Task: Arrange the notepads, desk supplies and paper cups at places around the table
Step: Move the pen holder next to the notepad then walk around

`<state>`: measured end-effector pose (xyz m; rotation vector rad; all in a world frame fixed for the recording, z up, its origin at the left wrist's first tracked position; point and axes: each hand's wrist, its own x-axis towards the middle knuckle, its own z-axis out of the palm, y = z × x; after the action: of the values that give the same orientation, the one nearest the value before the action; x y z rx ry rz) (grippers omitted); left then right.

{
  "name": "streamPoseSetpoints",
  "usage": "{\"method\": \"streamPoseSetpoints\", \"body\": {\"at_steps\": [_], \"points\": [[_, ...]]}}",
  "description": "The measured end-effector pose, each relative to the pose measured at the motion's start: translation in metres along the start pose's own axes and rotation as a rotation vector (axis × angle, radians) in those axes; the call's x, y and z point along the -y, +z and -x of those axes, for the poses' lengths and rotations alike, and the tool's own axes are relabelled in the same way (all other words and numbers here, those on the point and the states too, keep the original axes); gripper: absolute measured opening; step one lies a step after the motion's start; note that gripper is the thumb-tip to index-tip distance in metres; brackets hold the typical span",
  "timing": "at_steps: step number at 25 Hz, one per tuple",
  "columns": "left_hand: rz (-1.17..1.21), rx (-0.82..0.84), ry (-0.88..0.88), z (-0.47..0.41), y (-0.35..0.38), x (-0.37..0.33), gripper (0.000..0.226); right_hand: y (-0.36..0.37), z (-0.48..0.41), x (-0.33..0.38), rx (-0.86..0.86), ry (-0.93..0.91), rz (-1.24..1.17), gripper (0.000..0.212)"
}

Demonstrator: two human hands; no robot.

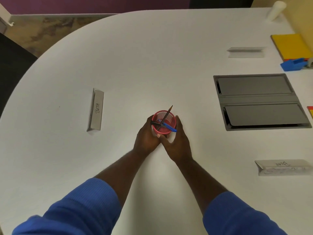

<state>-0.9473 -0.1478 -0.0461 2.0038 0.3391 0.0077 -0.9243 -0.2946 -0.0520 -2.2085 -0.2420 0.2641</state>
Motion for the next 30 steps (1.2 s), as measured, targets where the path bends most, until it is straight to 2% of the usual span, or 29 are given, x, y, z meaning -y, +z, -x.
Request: {"method": "streamPoseSetpoints", "body": {"at_steps": [6, 13, 17, 21, 25, 30], "points": [[-0.046, 0.047, 0.114, 0.023, 0.019, -0.031, 0.065, -0.034, 0.018, -0.003, -0.034, 0.054, -0.101, 0.113], [-0.071, 0.087, 0.152, 0.039, 0.079, -0.082, 0.062, -0.104, 0.034, -0.031, -0.169, 0.051, -0.093, 0.105], [-0.103, 0.129, 0.213, 0.027, 0.134, -0.114, 0.069, -0.160, 0.026, -0.065, -0.223, 0.058, -0.074, 0.106], [-0.289, 0.220, 0.321, 0.004, 0.206, -0.134, 0.084, -0.229, 0.011, -0.110, -0.346, 0.098, -0.003, 0.107], [-0.562, 0.312, 0.340, -0.020, 0.270, -0.131, 0.081, -0.301, -0.009, -0.166, -0.461, 0.135, -0.025, 0.103], [-0.735, 0.318, 0.495, -0.059, 0.334, -0.127, 0.084, -0.372, -0.052, -0.237, -0.615, 0.169, -0.045, 0.101]]}}
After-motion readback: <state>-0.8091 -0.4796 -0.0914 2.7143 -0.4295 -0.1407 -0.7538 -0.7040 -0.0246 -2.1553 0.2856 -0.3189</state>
